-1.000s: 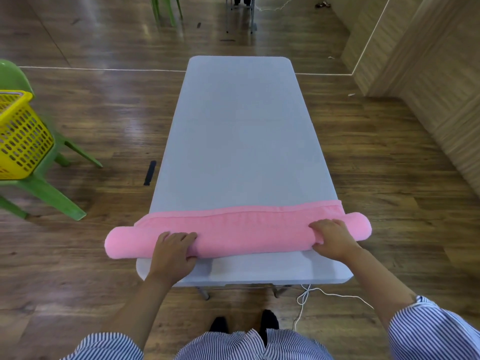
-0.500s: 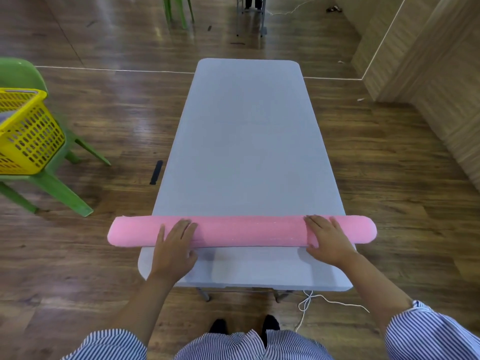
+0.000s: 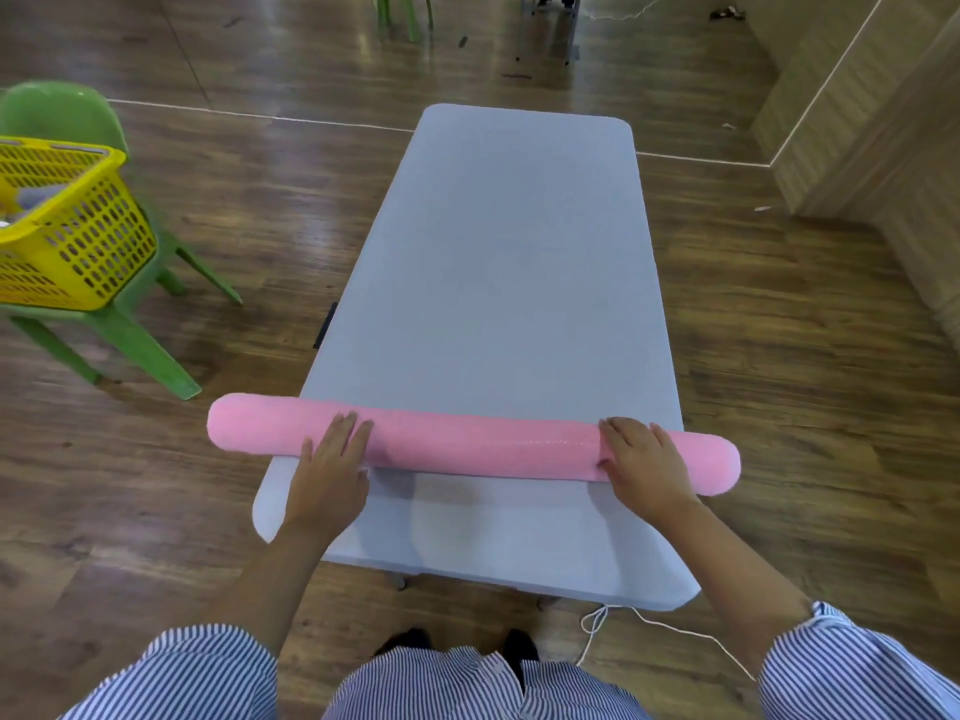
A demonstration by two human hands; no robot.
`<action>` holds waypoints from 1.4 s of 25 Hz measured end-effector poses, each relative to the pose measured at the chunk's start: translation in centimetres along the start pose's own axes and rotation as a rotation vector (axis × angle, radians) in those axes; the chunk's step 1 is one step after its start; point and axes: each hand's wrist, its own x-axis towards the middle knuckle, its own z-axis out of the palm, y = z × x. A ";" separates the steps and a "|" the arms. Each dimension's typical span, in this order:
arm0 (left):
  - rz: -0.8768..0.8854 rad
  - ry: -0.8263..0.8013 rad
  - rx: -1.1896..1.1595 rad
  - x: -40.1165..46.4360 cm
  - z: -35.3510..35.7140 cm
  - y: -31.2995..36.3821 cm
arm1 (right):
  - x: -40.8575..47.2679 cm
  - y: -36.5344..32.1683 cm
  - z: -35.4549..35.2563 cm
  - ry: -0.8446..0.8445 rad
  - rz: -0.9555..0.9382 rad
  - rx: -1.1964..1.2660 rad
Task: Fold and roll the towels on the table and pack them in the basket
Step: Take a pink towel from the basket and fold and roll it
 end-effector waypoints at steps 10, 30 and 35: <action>0.227 -0.080 0.098 4.1 -0.3 -5.2 | 3.9 -2.2 -3.3 -0.282 0.236 -0.064; 0.858 0.043 0.021 20.8 -1.5 -2.1 | 12.8 -4.1 -4.3 0.061 0.256 0.267; 0.778 -0.046 0.168 23.2 -1.2 -2.9 | 16.6 -3.3 -3.2 0.088 0.714 0.652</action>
